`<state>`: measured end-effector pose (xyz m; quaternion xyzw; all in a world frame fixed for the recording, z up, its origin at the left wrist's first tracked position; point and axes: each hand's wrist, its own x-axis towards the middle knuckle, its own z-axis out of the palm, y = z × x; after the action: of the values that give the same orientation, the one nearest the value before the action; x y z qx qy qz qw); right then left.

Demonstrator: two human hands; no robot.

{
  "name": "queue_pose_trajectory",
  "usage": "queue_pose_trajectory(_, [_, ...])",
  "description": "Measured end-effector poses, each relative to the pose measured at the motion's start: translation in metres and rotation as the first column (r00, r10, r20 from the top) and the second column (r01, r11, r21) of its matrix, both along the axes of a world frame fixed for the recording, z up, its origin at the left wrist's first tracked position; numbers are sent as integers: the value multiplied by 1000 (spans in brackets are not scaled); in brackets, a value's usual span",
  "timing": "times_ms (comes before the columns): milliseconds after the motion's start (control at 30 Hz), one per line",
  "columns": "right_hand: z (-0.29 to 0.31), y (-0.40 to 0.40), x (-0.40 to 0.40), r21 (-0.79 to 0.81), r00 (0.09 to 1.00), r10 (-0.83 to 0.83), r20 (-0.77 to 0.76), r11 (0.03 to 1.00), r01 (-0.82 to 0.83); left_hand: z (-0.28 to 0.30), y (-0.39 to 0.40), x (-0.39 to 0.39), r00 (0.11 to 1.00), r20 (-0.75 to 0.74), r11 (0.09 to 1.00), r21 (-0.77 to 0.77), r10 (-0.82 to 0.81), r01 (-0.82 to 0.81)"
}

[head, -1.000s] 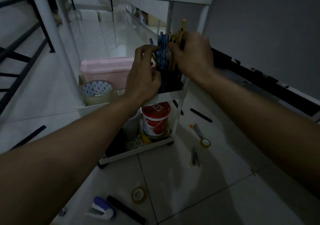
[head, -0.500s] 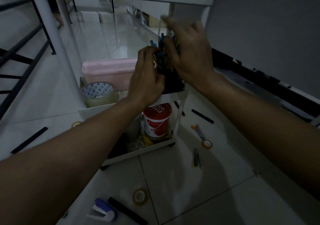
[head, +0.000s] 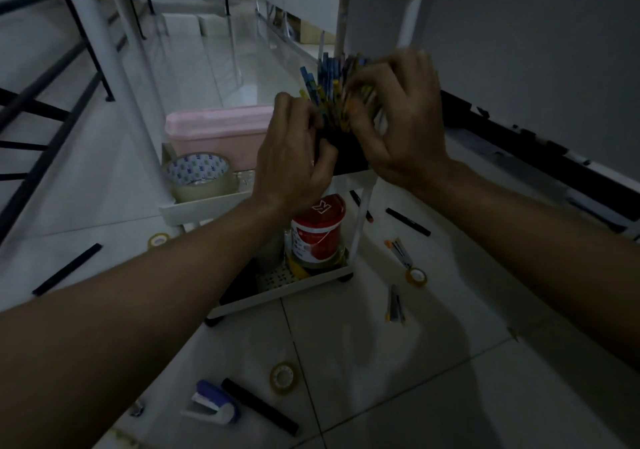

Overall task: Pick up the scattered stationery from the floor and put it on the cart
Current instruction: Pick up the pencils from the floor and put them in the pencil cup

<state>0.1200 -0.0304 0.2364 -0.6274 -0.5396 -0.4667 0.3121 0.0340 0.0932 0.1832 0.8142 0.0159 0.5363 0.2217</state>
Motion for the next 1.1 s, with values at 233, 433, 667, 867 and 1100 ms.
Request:
queue_pose_trajectory(233, [-58, -54, 18, -417, 966, 166, -197, 878, -235, -22, -22, -18, 947, -234, 918, 278, -220, 282])
queue_pose_trajectory(433, [-117, -77, 56, -917, 917, -317, -242, 383, -109, -50, -29, -10, 735, -659, 847, 291, -160, 445])
queue_pose_trajectory(667, [-171, -88, 57, -945, 716, -693, -80, -176, -276, -74, -35, 10, 298, -954, 871, 179, 39, 458])
queue_pose_trajectory(867, [-198, -82, 44, -904, 732, -681, -30, -294, -310, -108, -52, 11, 135, -984, 831, 172, 118, 529])
queue_pose_trajectory(1100, [-211, -73, 44, -915, 775, -621, -117, -236, -328, -124, -48, 14, 2, -990, 815, 115, 138, 568])
